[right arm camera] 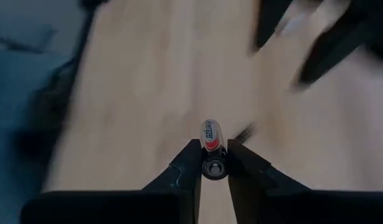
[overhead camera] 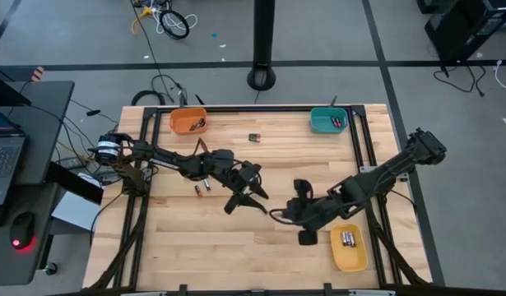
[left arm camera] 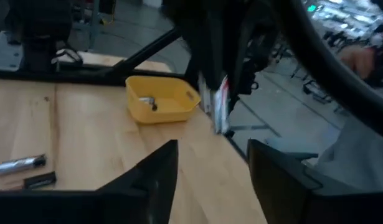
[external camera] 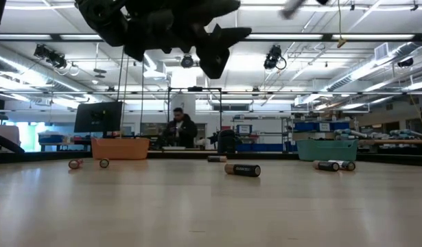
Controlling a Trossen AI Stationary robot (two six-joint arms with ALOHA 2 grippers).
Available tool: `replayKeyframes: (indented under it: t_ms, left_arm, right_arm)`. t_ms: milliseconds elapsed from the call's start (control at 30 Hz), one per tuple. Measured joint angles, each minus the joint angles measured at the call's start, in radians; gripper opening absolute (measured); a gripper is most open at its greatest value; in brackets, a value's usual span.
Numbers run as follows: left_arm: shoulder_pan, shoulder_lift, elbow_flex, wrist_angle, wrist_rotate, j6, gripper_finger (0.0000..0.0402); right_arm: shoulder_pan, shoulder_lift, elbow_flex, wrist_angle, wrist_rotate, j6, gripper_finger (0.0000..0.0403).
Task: Sort batteries
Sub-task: Put the silver battery into the yellow bin
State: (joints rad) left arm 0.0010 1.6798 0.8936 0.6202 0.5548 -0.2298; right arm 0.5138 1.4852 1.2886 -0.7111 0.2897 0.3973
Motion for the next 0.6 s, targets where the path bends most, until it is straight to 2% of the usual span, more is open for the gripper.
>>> replayKeyframes:
  t_ms: [233,400,600]
  left_arm:
    - [0.000,0.000,0.000,-0.046,-0.007,0.043,0.0206]
    - [0.000,0.000,0.000,-0.045,-0.007,0.058,0.0207]
    - [0.000,0.000,0.000,-0.055,-0.007,0.072,0.0207]
  right_arm:
    - [0.074,0.000,0.019,-0.244,-0.362,0.495,0.0064]
    - [0.141,0.000,0.014,-0.369,-0.497,0.746,0.0064]
    - [0.176,0.000,-0.108,-0.330,-0.654,0.906,0.0064]
